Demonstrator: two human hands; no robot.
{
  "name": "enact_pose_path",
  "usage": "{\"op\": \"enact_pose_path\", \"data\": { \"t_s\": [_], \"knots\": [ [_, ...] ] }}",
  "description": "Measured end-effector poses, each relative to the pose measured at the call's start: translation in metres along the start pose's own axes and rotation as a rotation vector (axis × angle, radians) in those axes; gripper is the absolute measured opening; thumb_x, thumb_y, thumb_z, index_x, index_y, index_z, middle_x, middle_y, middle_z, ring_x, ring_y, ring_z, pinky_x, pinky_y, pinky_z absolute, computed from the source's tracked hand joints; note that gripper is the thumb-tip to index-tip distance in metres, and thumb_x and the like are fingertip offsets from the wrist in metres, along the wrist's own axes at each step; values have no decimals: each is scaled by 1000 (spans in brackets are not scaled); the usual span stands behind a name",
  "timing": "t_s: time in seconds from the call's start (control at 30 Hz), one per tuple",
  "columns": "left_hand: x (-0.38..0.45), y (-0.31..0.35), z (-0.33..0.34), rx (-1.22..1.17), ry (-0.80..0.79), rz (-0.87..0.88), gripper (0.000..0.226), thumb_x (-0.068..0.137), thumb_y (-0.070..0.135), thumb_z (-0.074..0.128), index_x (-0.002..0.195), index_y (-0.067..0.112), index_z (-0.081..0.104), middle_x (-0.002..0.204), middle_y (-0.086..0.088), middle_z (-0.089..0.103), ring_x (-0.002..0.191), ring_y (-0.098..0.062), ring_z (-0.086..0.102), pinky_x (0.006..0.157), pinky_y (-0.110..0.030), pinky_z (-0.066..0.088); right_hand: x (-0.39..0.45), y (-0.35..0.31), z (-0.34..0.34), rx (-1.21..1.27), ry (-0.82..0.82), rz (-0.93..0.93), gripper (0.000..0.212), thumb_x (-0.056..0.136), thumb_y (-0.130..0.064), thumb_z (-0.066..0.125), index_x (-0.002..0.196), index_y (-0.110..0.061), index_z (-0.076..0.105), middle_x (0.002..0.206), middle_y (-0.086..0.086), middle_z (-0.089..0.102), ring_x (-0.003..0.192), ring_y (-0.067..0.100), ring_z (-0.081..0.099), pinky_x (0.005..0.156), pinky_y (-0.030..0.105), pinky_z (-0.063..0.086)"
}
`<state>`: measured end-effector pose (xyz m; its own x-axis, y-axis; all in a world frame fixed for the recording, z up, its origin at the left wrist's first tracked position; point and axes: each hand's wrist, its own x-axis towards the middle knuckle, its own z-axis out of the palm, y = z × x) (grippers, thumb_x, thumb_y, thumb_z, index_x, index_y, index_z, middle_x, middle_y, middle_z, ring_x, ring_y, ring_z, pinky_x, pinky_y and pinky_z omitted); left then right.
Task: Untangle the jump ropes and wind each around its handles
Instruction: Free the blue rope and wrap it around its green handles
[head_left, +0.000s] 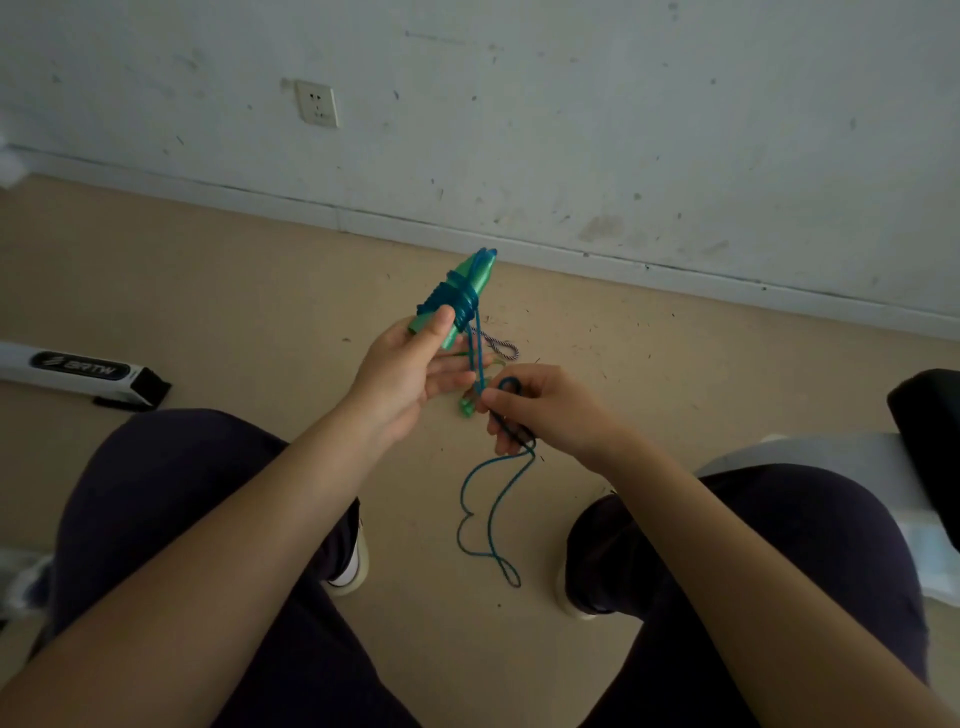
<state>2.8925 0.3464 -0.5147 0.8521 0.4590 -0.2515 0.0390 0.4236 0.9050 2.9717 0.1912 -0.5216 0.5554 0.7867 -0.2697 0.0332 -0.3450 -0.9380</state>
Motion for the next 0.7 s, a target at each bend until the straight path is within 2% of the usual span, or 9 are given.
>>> {"op": "enact_pose_path", "data": {
  "t_s": [0.13,0.23,0.33,0.4,0.47,0.53,0.57,0.63,0.7],
  "knots": [
    [2,1,2,-103,-90,-17,29,101,32,50,108,4,56,90,-14,72,79,-23,73,65,-25,60,2,2,3,17,4,4,16,98,-12,58,95,2,65,71,11,66,55,24,62,56,32,54],
    [8,1,-4,-57,18,47,30,100,29,56,113,3,56,88,-15,66,77,-22,70,67,-27,59,4,2,4,40,22,38,16,98,-15,58,92,-5,68,74,12,68,65,27,67,69,40,59],
    [13,0,-9,123,171,123,23,98,28,61,109,8,58,87,-13,68,73,-23,71,70,-33,61,8,5,1,0,154,91,22,96,-15,54,90,-6,73,80,9,71,77,21,69,81,40,58],
    [13,0,-10,216,198,148,18,98,27,61,106,11,59,86,-14,69,72,-24,71,72,-37,62,10,6,-4,-65,280,85,23,91,-13,52,90,-14,74,90,1,72,92,16,66,94,40,53],
    [11,-2,-9,247,151,130,19,98,26,61,107,10,60,87,-16,69,71,-26,70,72,-38,62,8,2,-6,-42,316,30,26,86,-11,53,104,-18,69,100,-4,69,101,15,63,97,32,50],
    [7,-6,-5,279,50,107,22,97,26,62,110,8,61,86,-14,70,72,-27,70,73,-41,61,5,-2,-6,90,243,-57,36,88,-4,55,123,-12,62,106,-3,68,99,14,64,86,19,52],
    [5,-8,-2,301,-3,100,23,95,26,64,109,9,62,87,-13,71,73,-28,71,74,-43,61,4,-3,-4,140,184,-106,37,90,0,55,125,-11,60,106,-3,69,98,12,65,82,17,52],
    [0,-11,3,316,-82,82,31,89,32,68,109,9,63,90,-14,72,77,-30,72,76,-46,61,3,-1,1,203,76,-184,33,90,0,57,119,-14,62,106,-2,72,102,13,66,88,23,52],
    [-2,-11,5,298,-108,71,36,85,34,68,110,8,63,93,-15,72,79,-29,73,75,-46,61,5,3,2,268,27,-200,32,90,-7,59,122,-10,61,116,10,69,112,25,64,99,38,50]
  ]
}}
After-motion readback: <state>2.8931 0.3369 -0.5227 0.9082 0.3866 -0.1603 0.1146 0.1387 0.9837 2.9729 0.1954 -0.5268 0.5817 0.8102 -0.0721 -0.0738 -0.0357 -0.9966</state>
